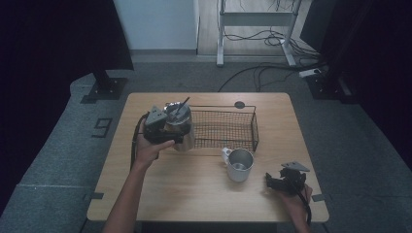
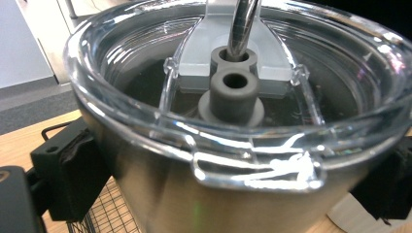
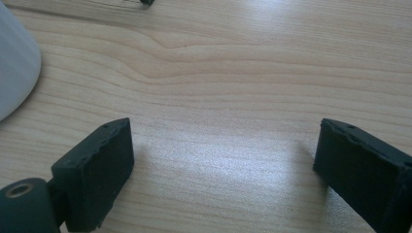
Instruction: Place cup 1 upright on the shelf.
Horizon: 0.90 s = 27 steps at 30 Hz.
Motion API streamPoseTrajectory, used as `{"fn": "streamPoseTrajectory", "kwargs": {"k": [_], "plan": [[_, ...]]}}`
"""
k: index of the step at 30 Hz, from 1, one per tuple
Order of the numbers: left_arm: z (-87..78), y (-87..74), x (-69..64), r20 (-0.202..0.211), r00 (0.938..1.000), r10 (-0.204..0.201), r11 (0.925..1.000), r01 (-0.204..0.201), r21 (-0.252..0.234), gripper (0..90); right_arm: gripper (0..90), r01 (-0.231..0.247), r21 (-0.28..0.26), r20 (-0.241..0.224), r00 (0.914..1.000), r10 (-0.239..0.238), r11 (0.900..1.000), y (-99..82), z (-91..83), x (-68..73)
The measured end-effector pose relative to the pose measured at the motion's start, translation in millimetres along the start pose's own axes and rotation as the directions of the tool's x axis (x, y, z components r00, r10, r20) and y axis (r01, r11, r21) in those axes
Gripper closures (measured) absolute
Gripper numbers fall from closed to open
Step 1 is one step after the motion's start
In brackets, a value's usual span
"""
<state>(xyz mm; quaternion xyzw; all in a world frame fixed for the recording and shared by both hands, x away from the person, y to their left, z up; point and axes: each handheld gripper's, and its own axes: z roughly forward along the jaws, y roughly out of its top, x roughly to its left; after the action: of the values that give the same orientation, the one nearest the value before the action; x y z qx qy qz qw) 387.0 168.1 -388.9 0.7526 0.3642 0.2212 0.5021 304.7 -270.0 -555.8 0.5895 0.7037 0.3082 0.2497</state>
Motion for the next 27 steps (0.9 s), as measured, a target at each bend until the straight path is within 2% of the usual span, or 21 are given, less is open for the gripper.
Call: {"fn": "streamPoseTrajectory", "kwargs": {"k": [9, 12, 27], "plan": [[6.6, 3.8, 7.5, -0.005, 1.0, -0.004, 1.0, 0.004, 0.007, 4.2, 7.1, 0.0, 0.0, 0.001, 1.0, 0.0, 1.0, -0.1, -0.1, -0.1], [9.9, 4.2, 9.6, 0.014, 0.9998, -0.013, 0.9999, 0.013, 0.009, 4.2, 7.5, 0.0, 0.0, 0.002, 1.0, 0.0, 1.0, -0.2, -0.3, -0.2], [21.7, 15.6, 8.4, 0.017, 0.9999, 0.0, 0.9998, 0.0, 0.019, 4.2, 8.1, -0.005, -0.007, 0.007, 1.0, 0.005, 1.0, -1.0, -0.7, -0.1]]}}
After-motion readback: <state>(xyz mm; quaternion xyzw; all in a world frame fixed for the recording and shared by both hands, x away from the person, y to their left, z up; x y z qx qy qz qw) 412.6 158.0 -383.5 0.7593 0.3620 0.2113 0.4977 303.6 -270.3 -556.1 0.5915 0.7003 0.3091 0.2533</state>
